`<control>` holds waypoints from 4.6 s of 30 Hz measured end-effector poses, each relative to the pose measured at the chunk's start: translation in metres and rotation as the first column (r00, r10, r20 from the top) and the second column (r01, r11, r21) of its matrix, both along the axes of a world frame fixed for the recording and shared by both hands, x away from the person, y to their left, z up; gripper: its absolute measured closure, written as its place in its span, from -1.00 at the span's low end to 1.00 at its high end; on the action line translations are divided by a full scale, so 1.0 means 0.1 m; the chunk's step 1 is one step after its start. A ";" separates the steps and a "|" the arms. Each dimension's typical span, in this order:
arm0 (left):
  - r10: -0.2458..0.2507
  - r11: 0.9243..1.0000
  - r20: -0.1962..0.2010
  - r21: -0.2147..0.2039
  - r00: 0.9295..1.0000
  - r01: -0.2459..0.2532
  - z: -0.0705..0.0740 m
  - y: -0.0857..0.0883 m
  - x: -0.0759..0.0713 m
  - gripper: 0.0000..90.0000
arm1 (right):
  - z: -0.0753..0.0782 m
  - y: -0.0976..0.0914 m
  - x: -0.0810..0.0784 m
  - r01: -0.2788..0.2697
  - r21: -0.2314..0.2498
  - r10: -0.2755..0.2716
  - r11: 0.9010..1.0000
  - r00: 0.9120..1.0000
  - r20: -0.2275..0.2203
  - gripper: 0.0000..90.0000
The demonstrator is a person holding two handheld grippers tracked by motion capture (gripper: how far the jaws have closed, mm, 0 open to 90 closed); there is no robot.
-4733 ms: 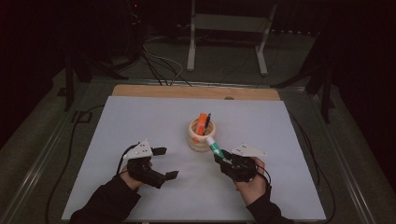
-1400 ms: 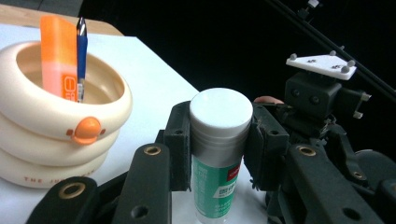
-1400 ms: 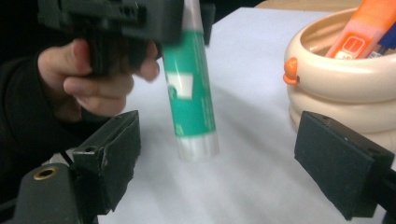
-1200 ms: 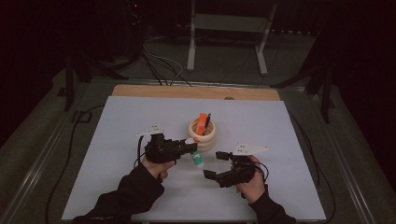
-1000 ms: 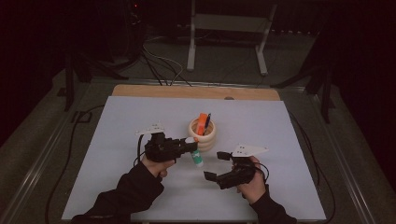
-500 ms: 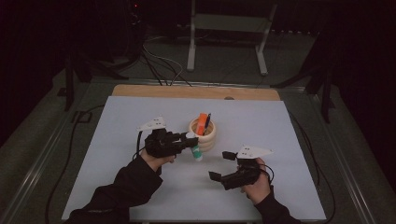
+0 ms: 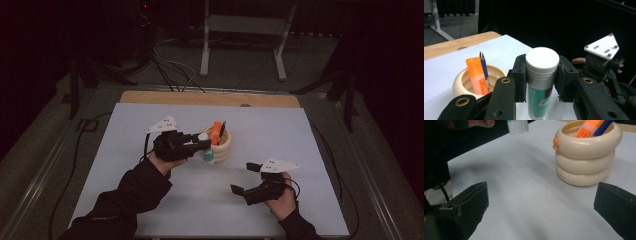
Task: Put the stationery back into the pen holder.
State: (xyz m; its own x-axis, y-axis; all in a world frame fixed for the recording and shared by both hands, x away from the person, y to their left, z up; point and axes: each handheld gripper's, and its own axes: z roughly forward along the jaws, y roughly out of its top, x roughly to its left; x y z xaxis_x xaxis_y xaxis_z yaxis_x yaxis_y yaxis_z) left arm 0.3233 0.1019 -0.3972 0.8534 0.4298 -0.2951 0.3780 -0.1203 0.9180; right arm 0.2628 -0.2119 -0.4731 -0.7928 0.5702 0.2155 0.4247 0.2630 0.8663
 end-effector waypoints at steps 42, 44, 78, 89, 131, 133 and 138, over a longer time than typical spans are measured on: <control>0.057 0.994 0.108 0.089 0.993 -0.067 0.04 -0.33 0.55 0.46 | 0.06 -0.07 0.02 0.011 0.018 -0.011 1.000 1.000 0.011 -1.00; 0.065 0.992 0.109 0.101 0.992 -0.076 0.02 -0.33 0.58 0.46 | 0.06 -0.07 0.02 0.010 0.020 -0.010 1.000 1.000 0.010 -1.00; 0.049 0.984 0.117 0.166 0.992 -0.068 -0.36 -0.54 0.75 0.46 | 0.02 -0.09 0.03 0.008 0.032 -0.007 0.999 1.000 -0.013 -1.00; 0.064 0.968 0.037 0.240 0.997 -0.071 -0.42 -0.65 0.78 0.45 | 0.02 -0.10 0.03 0.007 0.045 -0.006 0.999 1.000 -0.024 -1.00; -0.010 0.991 0.020 0.136 1.000 0.007 -0.08 0.10 0.31 -1.00 | 0.02 -0.11 0.03 0.016 0.045 -0.015 0.999 1.000 -0.019 -1.00; -0.016 0.992 0.022 0.126 1.000 0.013 -0.11 0.15 0.26 -1.00 | 0.02 -0.12 0.04 0.018 0.045 -0.017 0.999 1.000 -0.021 -1.00; -0.029 0.992 0.027 0.124 0.999 0.025 -0.19 0.26 0.13 -1.00 | 0.02 -0.12 0.04 0.021 0.042 -0.021 0.999 1.000 -0.016 -1.00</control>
